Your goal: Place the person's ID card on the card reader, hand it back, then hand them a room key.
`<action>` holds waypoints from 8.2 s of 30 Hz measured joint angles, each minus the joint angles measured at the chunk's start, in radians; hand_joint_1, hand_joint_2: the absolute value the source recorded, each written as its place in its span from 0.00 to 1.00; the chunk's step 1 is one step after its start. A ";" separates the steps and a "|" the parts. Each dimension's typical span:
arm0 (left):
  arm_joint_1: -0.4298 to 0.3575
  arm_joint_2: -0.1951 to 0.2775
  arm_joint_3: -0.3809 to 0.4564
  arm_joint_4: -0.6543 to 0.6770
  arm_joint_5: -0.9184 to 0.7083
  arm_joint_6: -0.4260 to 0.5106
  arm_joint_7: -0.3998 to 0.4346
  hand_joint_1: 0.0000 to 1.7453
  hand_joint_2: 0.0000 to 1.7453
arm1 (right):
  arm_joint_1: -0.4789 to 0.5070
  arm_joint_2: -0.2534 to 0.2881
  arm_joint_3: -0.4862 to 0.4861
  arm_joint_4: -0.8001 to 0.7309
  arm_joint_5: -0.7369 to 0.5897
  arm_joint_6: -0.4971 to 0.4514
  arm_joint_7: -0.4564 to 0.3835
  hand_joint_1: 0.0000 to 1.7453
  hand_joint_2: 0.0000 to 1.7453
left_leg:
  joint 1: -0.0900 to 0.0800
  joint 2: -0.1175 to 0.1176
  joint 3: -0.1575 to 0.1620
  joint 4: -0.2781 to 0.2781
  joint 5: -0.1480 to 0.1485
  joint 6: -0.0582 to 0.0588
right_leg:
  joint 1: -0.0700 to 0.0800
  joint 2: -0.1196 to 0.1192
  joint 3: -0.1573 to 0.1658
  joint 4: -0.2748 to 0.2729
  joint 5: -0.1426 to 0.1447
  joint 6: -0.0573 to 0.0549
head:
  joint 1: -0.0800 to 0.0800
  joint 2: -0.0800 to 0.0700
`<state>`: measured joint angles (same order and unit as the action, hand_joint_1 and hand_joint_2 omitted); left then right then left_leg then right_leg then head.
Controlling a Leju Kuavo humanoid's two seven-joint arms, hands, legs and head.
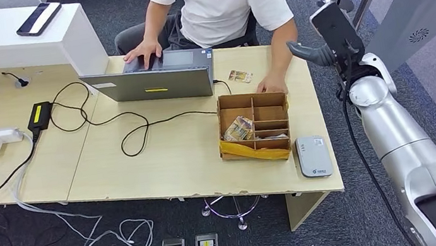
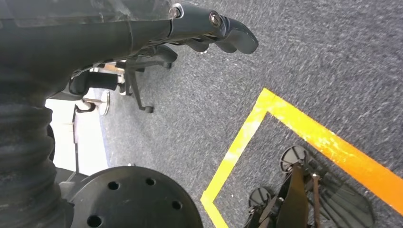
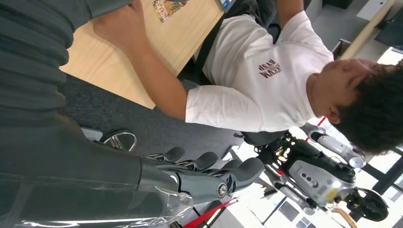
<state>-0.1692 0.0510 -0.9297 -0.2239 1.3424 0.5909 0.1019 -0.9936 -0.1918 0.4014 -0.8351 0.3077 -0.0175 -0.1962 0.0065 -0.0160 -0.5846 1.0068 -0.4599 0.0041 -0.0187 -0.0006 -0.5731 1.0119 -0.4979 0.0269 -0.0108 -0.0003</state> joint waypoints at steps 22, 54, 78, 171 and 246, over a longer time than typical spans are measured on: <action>0.000 -0.012 0.000 0.000 0.012 0.016 0.000 0.00 1.00 | 0.066 -0.034 -0.012 -0.162 -0.037 0.064 0.011 0.00 1.00 | 0.000 0.001 0.000 0.000 0.000 0.000 | 0.000 0.000 0.000 0.000 0.001 -0.001 | 0.000 0.000; 0.000 -0.093 0.002 0.000 0.040 0.067 -0.013 0.00 1.00 | 0.669 -0.161 0.077 -0.656 0.523 0.245 0.285 0.00 1.00 | 0.000 0.002 0.001 0.000 -0.001 0.000 | 0.000 0.001 0.001 -0.001 0.000 -0.001 | 0.000 0.000; -0.001 -0.107 0.002 0.000 0.033 0.077 -0.002 0.00 1.00 | 0.664 -0.130 0.049 -0.644 0.694 0.028 0.248 0.00 1.00 | 0.000 0.002 0.001 0.000 -0.001 0.000 | 0.000 0.001 0.001 -0.001 0.000 -0.001 | 0.000 0.000; -0.012 -0.146 0.004 0.060 -0.019 0.078 0.008 0.00 0.00 | 0.516 0.132 0.098 -0.154 0.645 -0.135 0.103 0.00 1.00 | 0.000 0.001 0.001 0.000 -0.001 0.000 | 0.000 0.001 0.001 0.000 0.000 -0.001 | 0.000 0.000; -0.017 -0.181 0.035 0.098 -0.015 0.078 0.020 0.00 0.00 | 0.445 0.048 0.105 -0.096 0.614 -0.156 0.097 0.00 1.00 | 0.000 0.002 0.001 0.000 -0.001 0.000 | 0.000 0.001 0.000 0.000 0.000 -0.001 | 0.000 0.000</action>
<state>-0.1866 -0.1296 -0.8945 -0.1259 1.3275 0.6688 0.1218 -0.5484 -0.1442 0.5066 -0.9306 0.9214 -0.1737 -0.0988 0.0066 -0.0141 -0.5840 1.0067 -0.4608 0.0037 -0.0186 0.0004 -0.5728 1.0114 -0.4976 0.0255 -0.0108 -0.0004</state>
